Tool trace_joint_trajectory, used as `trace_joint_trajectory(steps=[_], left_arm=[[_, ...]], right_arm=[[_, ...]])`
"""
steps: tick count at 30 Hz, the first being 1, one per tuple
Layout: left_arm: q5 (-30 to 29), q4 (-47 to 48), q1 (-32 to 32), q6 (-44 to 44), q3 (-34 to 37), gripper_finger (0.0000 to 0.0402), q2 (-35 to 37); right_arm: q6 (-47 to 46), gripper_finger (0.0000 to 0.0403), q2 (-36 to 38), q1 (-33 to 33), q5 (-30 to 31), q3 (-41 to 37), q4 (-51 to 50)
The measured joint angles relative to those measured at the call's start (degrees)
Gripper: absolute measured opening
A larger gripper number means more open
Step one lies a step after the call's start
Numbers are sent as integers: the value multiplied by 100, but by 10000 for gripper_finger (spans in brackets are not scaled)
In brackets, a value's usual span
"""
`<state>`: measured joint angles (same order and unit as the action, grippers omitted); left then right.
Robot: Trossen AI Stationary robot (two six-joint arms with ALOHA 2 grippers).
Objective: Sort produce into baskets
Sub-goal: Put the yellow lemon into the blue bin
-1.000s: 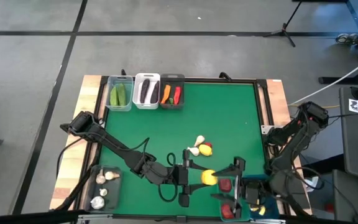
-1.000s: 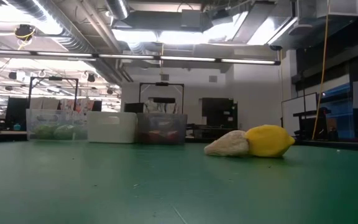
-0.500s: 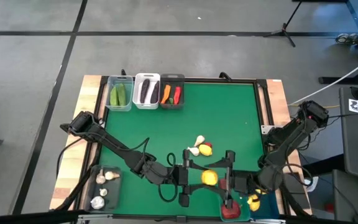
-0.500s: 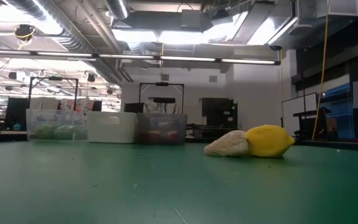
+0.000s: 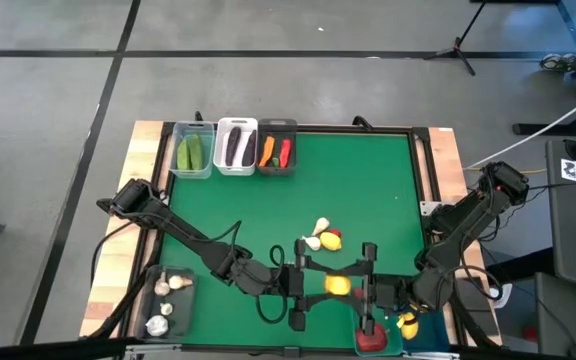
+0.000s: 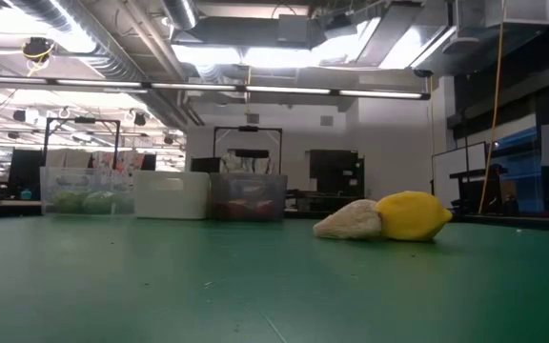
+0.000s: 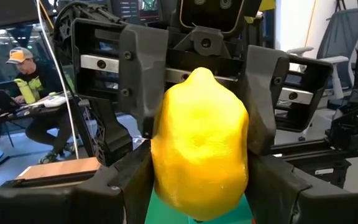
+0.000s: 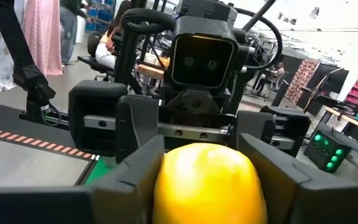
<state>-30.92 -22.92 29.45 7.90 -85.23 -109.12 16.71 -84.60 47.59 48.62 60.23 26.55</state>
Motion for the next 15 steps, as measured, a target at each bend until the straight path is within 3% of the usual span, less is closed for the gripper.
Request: trace_joint_trajectory(steps=[9, 15], left_arm=[[65, 42, -22, 107, 0, 211, 0], [219, 463, -28, 578, -2, 262, 10]], right_arm=[[2, 174, 0, 7, 83, 4, -16], [-75, 179, -5, 9, 130, 2, -61]])
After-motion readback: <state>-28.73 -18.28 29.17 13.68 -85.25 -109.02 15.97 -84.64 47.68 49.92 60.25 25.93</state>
